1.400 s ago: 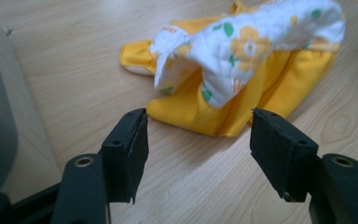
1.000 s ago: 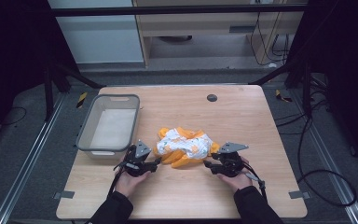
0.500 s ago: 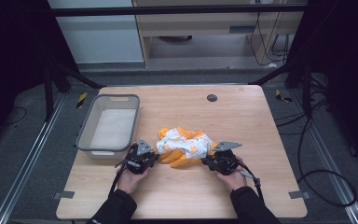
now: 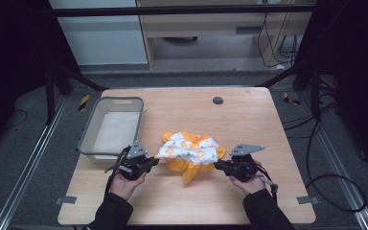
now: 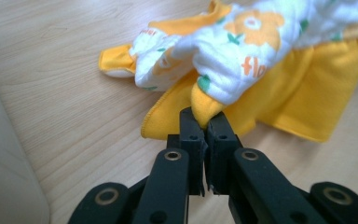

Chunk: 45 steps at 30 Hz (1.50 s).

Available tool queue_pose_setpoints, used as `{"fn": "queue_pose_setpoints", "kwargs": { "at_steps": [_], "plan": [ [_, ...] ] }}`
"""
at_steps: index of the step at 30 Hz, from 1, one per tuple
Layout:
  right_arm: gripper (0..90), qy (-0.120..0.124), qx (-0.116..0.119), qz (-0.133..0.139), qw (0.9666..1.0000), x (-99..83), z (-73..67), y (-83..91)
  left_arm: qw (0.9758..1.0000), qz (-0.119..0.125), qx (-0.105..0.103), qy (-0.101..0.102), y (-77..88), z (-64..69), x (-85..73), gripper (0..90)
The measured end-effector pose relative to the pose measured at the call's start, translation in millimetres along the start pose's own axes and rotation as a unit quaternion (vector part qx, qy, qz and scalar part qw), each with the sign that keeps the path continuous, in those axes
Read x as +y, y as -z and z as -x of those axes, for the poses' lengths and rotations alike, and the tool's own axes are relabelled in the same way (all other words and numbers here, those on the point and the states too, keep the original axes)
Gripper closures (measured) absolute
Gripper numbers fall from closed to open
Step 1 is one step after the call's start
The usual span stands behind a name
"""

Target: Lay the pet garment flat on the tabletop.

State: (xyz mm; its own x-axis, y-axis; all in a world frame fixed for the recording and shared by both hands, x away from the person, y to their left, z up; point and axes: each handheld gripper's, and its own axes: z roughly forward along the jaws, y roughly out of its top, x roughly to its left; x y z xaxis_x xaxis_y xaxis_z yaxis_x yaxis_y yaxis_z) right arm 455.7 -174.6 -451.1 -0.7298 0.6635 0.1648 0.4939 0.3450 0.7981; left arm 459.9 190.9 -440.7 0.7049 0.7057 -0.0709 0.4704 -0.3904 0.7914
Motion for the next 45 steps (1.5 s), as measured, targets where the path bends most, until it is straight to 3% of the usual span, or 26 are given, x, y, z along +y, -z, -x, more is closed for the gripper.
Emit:
{"fn": "queue_pose_setpoints", "kwargs": {
  "at_steps": [2, 8, 10, 11, 12, 13, 14, 16, 23, 25, 26, 27, 32, 34, 40, 45],
  "plan": [
    [85.3, 0.004, 0.016, -0.006, 0.9998, -1.2, -3.4, 12.7, 0.9999, 0.0, -0.016, 0.003, 9.1, 3.7, -0.9, 86.8],
    [85.3, 0.01, 0.038, -0.022, 0.999, -7.2, -12.9, 26.9, 0.9986, -0.022, -0.048, 0.008, 23.2, 22.7, -13.9, 86.6],
    [84.6, 0.005, 0.043, -0.033, 0.9985, -13.3, -17.6, 31.6, 0.9981, -0.035, -0.049, 0.009, 25.3, 30.8, -21.3, 86.6],
    [84.0, 0.003, 0.041, -0.036, 0.9985, -16.0, -19.2, 31.1, 0.9981, -0.035, -0.049, 0.009, 25.3, 30.8, -21.3, 86.5],
    [83.6, 0.005, 0.037, -0.043, 0.9984, -18.9, -20.3, 29.8, 0.9975, -0.053, -0.045, 0.008, 22.1, 36.2, -28.4, 86.5],
    [83.6, 0.005, 0.037, -0.043, 0.9984, -18.9, -20.3, 29.8, 0.9975, -0.053, -0.045, 0.008, 22.1, 36.2, -28.4, 86.4],
    [81.8, 0.003, 0.024, -0.06, 0.9979, -25.6, -22.1, 23.9, 0.997, -0.065, -0.043, 0.007, 18.7, 38.5, -33.1, 86.4],
    [81.2, 0.0, 0.016, -0.068, 0.9975, -30.4, -21.8, 18.0, 0.9954, -0.086, -0.043, 0.004, 8.8, 41.2, -40.9, 86.2],
    [77.5, 0.005, -0.004, -0.084, 0.9964, -38.5, -22.9, 2.0, 0.9956, -0.089, -0.03, -0.007, 0.7, 40.8, -43.7, 84.5],
    [75.0, 0.008, -0.009, -0.082, 0.9966, -39.1, -23.0, 1.2, 0.9964, -0.081, -0.024, -0.009, 1.4, 39.5, -44.6, 72.4],
    [69.9, 0.011, -0.014, -0.072, 0.9973, -38.6, -23.2, 3.3, 0.9978, -0.064, -0.013, -0.016, 4.3, 38.4, -44.4, 66.9],
    [69.9, 0.011, -0.014, -0.072, 0.9973, -38.6, -23.2, 3.3, 0.9978, -0.064, -0.013, -0.016, 4.3, 38.4, -44.4, 63.7],
    [62.4, 0.003, -0.014, -0.022, 0.9997, -33.1, -20.6, 15.9, 0.9999, -0.001, -0.004, -0.014, 18.5, 36.4, -38.5, 53.3],
    [59.6, 0.002, -0.018, 0.01, 0.9998, -27.7, -18.9, 25.4, 0.9999, 0.014, -0.001, -0.009, 24.0, 35.3, -35.8, 49.9],
    [55.0, 0.005, -0.037, 0.037, 0.9986, -18.2, -12.9, 34.1, 0.9989, 0.043, 0.019, -0.003, 36.3, 25.5, -20.7, 47.6],
    [52.3, -0.002, -0.055, 0.058, 0.9968, -7.2, -4.0, 35.3, 0.9977, 0.057, 0.035, -0.001, 34.7, 15.5, -6.7, 47.0]
  ]
}}
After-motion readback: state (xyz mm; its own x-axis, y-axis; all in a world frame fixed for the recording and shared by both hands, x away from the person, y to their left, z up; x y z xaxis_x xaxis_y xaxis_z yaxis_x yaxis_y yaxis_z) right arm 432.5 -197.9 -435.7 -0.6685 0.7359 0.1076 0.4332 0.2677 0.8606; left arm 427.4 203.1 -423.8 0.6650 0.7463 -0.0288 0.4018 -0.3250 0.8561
